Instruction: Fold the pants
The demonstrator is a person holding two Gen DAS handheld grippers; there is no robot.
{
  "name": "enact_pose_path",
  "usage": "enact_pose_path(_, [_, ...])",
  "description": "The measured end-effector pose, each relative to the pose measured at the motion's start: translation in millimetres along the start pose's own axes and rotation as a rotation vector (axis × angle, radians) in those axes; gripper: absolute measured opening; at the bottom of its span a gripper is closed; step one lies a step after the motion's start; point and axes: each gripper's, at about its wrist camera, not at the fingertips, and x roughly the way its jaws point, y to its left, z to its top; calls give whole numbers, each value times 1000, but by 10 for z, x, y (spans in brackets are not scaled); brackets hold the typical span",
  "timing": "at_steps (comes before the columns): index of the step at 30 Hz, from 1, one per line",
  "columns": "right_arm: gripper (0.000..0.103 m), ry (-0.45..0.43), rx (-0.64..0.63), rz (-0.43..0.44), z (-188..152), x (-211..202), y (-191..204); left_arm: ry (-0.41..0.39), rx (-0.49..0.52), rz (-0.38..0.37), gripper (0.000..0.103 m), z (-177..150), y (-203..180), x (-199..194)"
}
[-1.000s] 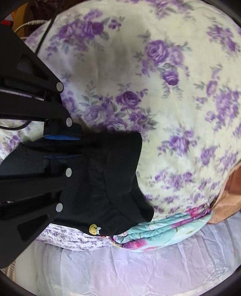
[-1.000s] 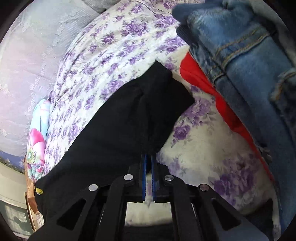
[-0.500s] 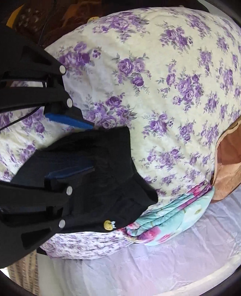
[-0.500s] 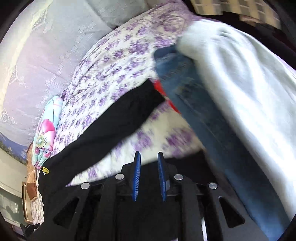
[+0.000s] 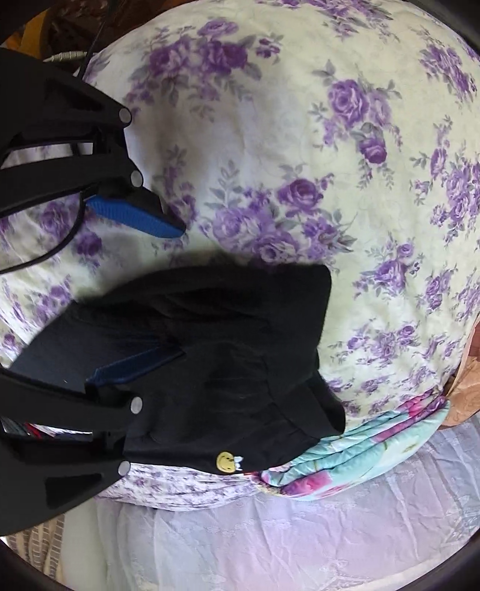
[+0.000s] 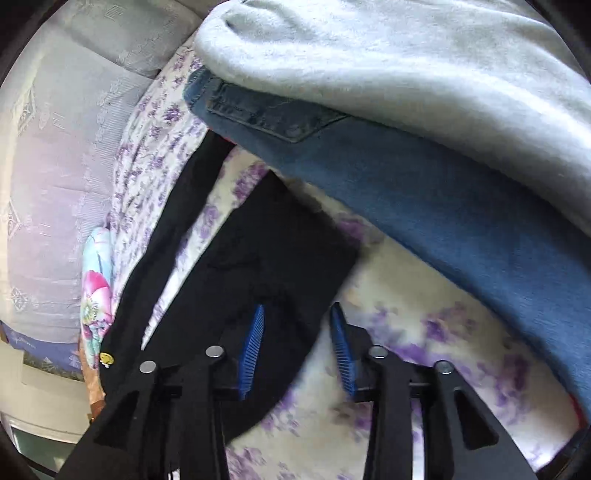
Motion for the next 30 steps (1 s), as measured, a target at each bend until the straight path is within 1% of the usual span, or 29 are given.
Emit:
enact_pose_path(1, [14, -2, -30, -1, 22, 19, 83, -3, 17, -15, 51, -1, -57, 1])
enact_pose_path(2, [13, -9, -66, -10, 35, -11, 150, -1, 38, -21, 38, -1, -110, 3])
enact_pose_path(3, [12, -14, -105, -25, 48, -69, 213, 5, 55, -9, 16, -7, -151, 8])
enact_pose_path(5, [12, -17, -140, -69, 70, -193, 220, -2, 58, -7, 14, -15, -172, -34])
enact_pose_path(7, [11, 4, -137, -105, 85, -275, 105, -5, 49, -13, 12, -24, -139, -92])
enact_pose_path(9, [11, 30, -130, -140, 66, -312, -33, 4, 30, -36, 11, -57, -74, -152])
enact_pose_path(12, [11, 65, -111, -153, 52, -323, -155, 5, 39, -31, 11, -85, -19, -233])
enact_pose_path(14, [14, 105, -115, -171, 95, -311, -133, 22, 24, -46, 11, -51, 30, -223])
enact_pose_path(15, [16, 99, -136, -192, 120, -349, -77, 53, 20, -31, 13, -18, 43, -168])
enact_pose_path(16, [24, 67, -178, -225, 129, -442, 4, 76, 18, -12, 19, -1, 43, -131])
enact_pose_path(17, [25, 17, -236, -259, 143, -553, 138, 92, 18, -1, 23, 6, 34, -124])
enact_pose_path(18, [25, -37, -290, -279, 143, -656, 280, 89, 27, 4, 35, 8, 18, -148])
enact_pose_path(19, [25, -86, -327, -274, 164, -733, 419, 64, 49, 23, 50, 8, -14, -215])
enact_pose_path(20, [25, -116, -346, -238, 201, -756, 545, 37, 62, 42, 57, 9, -27, -275])
enact_pose_path(21, [25, -106, -344, -176, 253, -679, 701, 14, 69, 52, 66, 11, -28, -324])
enact_pose_path(22, [25, -79, -338, -132, 291, -573, 789, -3, 68, 54, 67, 32, -20, -368])
enact_pose_path(23, [25, -35, -314, -50, 333, -359, 907, -8, 60, 50, 67, 64, -5, -396])
enact_pose_path(26, [25, 78, -186, 107, 407, 301, 1089, -42, 25, 36, 67, 154, 55, -471])
enact_pose_path(28, [25, 151, -106, 168, 440, 831, 1238, -50, 11, 44, 67, 198, 73, -499])
enact_pose_path(30, [25, 206, -71, 181, 406, 1225, 1386, -53, 12, 53, 67, 213, 83, -521])
